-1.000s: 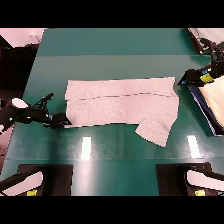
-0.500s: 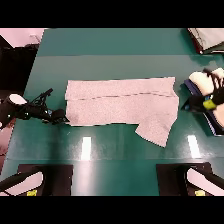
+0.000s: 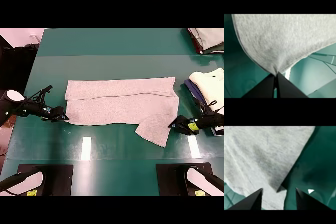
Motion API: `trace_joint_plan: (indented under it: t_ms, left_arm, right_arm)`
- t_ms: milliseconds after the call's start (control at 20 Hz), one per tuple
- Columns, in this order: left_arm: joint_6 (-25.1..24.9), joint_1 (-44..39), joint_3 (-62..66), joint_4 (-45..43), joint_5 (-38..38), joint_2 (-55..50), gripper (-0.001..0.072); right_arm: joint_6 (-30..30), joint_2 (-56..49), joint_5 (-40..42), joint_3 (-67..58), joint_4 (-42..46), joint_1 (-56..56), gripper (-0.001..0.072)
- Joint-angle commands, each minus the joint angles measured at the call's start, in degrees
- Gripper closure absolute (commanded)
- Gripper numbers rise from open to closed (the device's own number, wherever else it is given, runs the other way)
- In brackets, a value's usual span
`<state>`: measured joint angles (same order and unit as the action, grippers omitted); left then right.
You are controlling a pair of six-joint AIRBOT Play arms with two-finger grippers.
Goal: Fold the shirts.
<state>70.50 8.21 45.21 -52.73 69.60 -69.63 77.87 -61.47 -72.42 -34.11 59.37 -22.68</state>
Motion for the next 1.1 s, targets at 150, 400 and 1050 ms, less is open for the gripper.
trace_joint_plan:
  t_ms: [150,400,1050]
  left_arm:
    - [0.0,0.0,0.1,0.0,0.6,0.0,0.0686]
    - [-0.4,0.0,0.4,-2.9,2.6,0.0,0.0687]
    - [0.3,0.0,1.4,-7.1,13.5,15.6,0.0686]
  right_arm:
    - [0.0,-2.2,6.3,2.5,-6.2,-0.1,0.0286]
    - [-4.6,-3.1,6.0,0.6,-6.7,1.9,0.0693]
    - [0.8,20.1,-14.8,-8.1,9.1,2.0,0.0695]
